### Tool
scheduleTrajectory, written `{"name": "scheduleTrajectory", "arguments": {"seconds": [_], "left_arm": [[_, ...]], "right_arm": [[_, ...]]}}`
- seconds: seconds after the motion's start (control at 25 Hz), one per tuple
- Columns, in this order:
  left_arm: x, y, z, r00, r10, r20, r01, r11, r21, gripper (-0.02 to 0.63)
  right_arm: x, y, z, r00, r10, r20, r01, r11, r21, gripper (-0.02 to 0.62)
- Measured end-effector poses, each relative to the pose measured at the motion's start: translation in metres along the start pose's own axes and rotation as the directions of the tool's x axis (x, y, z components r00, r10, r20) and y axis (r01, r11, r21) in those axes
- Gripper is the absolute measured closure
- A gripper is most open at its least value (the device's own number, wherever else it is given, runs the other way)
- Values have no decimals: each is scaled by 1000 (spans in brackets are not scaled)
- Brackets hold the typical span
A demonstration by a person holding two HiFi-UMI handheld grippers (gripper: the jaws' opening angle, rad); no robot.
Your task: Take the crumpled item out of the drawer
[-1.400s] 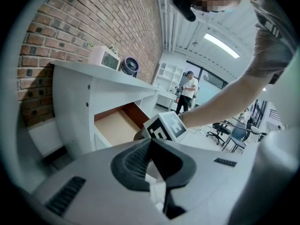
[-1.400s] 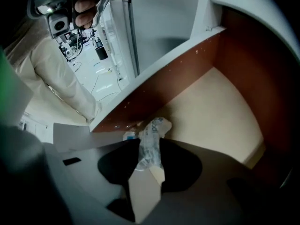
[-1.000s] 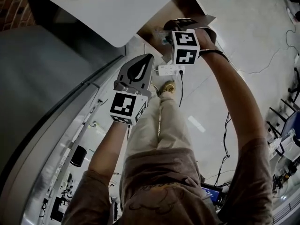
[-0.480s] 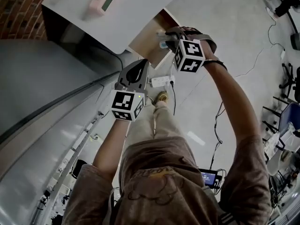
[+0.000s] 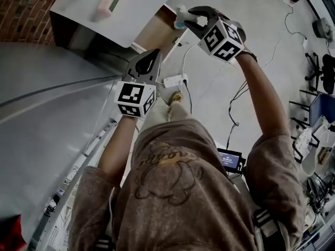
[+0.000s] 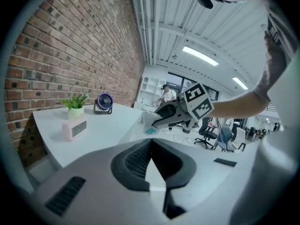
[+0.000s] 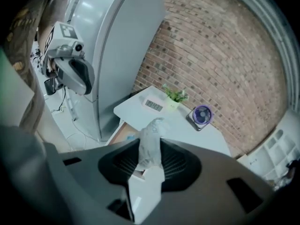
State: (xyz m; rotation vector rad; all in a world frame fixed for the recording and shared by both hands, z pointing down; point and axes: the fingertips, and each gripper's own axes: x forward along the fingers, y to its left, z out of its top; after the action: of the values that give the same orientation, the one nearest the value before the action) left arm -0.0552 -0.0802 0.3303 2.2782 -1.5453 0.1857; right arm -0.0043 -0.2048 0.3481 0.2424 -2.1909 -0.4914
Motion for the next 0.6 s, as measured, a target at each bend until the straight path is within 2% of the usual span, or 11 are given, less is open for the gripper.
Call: {"name": "scheduleTrajectory", "arguments": {"seconds": [0.2,0.32,0.44,0.6], "left_arm": [[-9,-18,31,998,-56,33,55,998,9,598],[-15,-22,50,995,-81,56,81,997,10,598],[-17,-30,66,991,-111,69,109,994,29,598],[-17,-40,87,985,-153,85,148,987,64,598]], "right_arm": [[-56,-20,16,992,-98,80,89,990,112,472],[-86,-29,25,979,-156,133,128,971,200,472],[-113,-34,31,960,-207,188,142,939,312,472],[-148,-45,33,923,-284,260,138,874,465,471]]}}
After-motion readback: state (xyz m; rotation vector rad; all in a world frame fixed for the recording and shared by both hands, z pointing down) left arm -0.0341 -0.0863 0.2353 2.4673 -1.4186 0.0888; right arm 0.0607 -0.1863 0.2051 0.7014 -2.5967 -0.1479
